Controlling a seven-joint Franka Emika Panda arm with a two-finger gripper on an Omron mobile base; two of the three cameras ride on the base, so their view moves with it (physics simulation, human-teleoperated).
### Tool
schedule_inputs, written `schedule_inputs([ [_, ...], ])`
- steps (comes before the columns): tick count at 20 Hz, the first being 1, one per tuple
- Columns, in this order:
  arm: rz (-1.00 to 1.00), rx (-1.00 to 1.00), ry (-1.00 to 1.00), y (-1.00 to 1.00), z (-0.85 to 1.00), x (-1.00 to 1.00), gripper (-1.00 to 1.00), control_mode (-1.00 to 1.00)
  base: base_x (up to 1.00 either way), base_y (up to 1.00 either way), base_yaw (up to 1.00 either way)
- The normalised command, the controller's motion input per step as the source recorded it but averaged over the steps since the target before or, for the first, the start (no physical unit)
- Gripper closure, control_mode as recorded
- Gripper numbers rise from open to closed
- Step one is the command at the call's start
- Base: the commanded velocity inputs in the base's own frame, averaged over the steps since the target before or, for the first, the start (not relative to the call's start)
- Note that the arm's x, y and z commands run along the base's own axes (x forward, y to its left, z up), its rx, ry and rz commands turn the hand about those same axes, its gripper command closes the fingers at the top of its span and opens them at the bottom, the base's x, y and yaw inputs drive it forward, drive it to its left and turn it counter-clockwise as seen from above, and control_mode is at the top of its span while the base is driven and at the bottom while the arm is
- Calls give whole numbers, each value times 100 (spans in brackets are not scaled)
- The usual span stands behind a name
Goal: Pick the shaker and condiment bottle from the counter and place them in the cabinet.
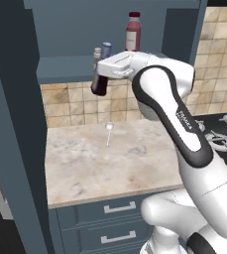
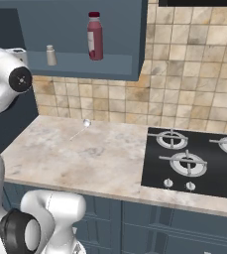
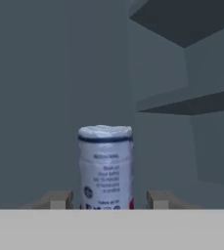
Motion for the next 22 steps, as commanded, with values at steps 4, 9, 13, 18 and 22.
schedule_inputs([
  [4, 0, 0, -2, 3, 2, 42, 100, -100, 0, 0, 0],
  [9, -2, 0, 0, 17, 16, 29, 100, -100, 0, 0, 0],
  [13, -4, 0, -1, 25, 12, 20, 100, -100, 0, 0, 0],
  [18, -2, 2, -3, 0, 18, 2, 100, -100, 0, 0, 0],
  [22, -3, 1, -3, 6, 13, 20, 100, -100, 0, 0, 0],
])
